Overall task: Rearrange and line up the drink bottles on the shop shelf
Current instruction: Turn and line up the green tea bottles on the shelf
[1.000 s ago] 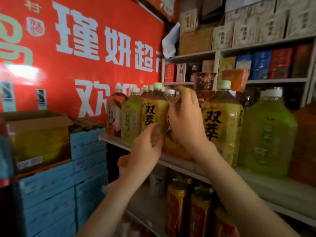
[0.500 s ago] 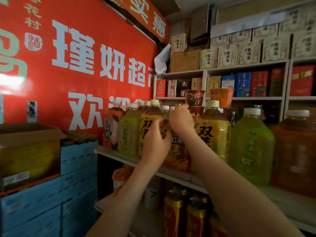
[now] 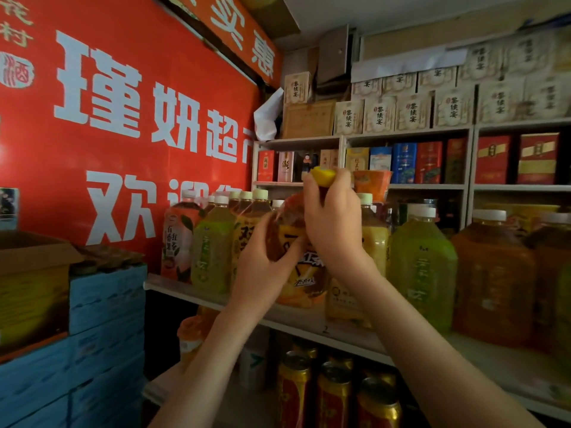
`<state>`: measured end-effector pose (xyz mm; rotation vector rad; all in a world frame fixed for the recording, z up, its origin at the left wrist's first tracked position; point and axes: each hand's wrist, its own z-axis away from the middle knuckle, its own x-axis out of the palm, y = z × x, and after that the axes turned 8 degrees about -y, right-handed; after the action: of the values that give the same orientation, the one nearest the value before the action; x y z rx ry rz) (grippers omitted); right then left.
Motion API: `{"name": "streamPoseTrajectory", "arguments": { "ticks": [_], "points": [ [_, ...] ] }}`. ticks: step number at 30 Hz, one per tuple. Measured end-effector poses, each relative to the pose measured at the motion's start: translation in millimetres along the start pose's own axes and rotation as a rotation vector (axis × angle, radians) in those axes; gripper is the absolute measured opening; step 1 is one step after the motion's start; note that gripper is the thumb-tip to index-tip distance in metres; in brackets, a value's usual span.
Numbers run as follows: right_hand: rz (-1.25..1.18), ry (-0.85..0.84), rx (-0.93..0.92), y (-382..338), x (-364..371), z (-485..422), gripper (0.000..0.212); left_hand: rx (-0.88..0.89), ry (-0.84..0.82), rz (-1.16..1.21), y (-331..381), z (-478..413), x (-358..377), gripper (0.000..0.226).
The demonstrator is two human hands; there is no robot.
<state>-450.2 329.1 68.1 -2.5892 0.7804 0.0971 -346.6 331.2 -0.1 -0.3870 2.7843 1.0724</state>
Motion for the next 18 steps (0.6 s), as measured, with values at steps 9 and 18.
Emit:
{"name": "streamPoseTrajectory", "arguments": {
  "ticks": [9, 18],
  "points": [
    [-0.034, -0.07, 0.12, 0, -115, 13, 0.018, -0.019, -0.226, 0.3, 68, 25, 60, 0.064],
    [0.132, -0.033, 0.249, 10, -308, 44, 0.05, -0.121, -0.328, 0.572, 178, 89, 211, 0.063]
  ]
}}
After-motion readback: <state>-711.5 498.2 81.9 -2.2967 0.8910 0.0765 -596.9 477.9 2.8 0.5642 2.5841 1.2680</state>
